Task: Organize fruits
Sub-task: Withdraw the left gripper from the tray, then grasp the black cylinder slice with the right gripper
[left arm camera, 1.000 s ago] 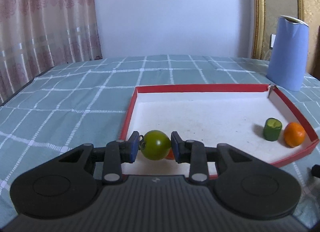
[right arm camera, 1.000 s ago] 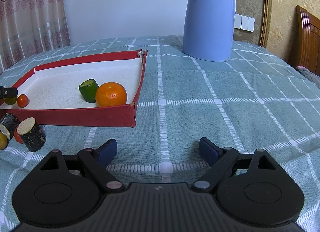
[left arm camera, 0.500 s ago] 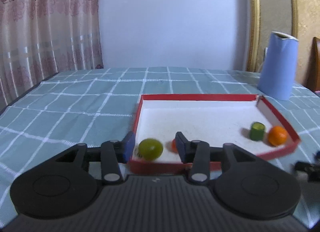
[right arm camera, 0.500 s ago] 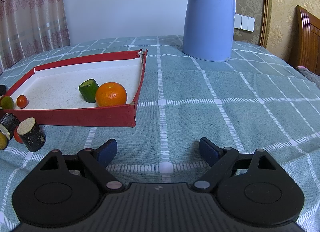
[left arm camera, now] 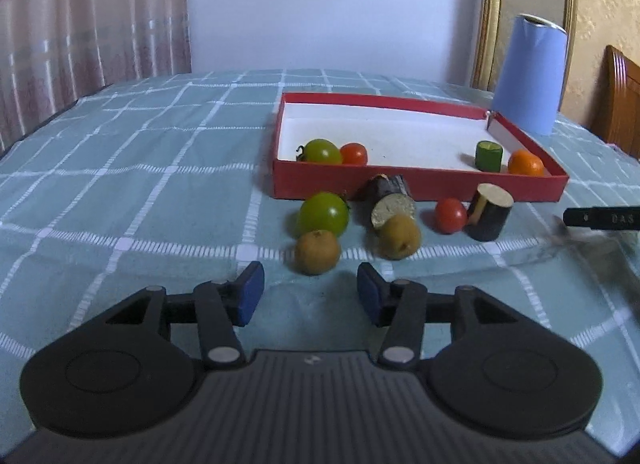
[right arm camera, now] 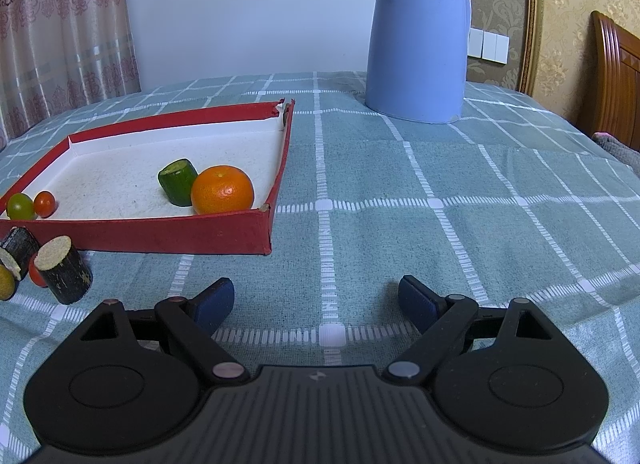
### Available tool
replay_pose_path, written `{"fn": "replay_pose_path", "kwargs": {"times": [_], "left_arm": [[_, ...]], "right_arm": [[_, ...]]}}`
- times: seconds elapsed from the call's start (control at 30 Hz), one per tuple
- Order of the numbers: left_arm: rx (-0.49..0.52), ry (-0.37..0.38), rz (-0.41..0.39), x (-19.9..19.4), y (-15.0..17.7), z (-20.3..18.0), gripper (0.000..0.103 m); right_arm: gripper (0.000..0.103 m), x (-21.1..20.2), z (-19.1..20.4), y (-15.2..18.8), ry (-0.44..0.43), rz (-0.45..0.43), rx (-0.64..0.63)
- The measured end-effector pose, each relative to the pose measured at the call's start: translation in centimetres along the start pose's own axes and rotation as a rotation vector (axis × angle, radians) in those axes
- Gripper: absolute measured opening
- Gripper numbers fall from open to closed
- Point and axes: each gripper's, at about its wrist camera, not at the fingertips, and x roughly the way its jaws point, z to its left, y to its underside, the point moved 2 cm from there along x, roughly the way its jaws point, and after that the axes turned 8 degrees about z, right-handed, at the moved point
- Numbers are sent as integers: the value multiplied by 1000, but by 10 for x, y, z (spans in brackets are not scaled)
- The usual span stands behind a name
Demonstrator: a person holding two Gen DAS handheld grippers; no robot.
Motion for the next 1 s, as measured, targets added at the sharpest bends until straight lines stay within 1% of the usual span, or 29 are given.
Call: {"fn": "replay_pose_path", "kwargs": {"times": [0.07, 0.17, 0.23, 0.3, 0.4, 0.47, 0.53, 0.6, 0.67, 0.73, 0.8, 0.83, 0.87, 0.9, 1.0], "left_arm": [[-3, -2, 4, 2, -2, 1, 55], [14, -19, 14, 6, -4, -1, 59], [28, -37, 19, 8, -5, -2, 65], [27, -36, 20, 10, -6, -1, 68], [24, -37, 26, 12, -7, 0, 73], [27, -53, 26, 13, -7, -1, 77], [23, -65, 28, 14, -7, -1, 80], [14, -57, 31, 14, -7, 1, 80], [13, -47, 33, 15, -7, 2, 85], [16, -46, 37, 15, -7, 1, 91], [16, -48, 40, 16, -8, 1, 92], [16, -48, 39, 16, -7, 1, 92], [14, -46, 39, 16, -8, 1, 92], [13, -45, 40, 17, -8, 1, 92], [13, -46, 40, 17, -8, 1, 93]], "right_arm": [[90, -3, 3, 1, -18, -11, -14], [90, -9, 12, 3, -45, -32, -55], [90, -15, 20, 5, -94, -49, -69], [90, -20, 32, 7, -153, -55, -91], [89, -23, 56, 6, -198, -49, -163], [89, -23, 69, 5, -218, -49, -197], [89, -22, 83, 2, -242, -48, -220], [89, -22, 94, 1, -252, -50, -245], [89, -21, 104, -1, -254, -54, -268], [84, -19, 114, -2, -260, -53, -294], [76, -16, 120, -1, -250, -52, -313], [66, -12, 122, -1, -248, -44, -318], [61, -9, 123, -2, -259, -36, -313], [59, -6, 124, -2, -270, -27, -305], [50, -3, 125, -2, -287, -21, -302]]}}
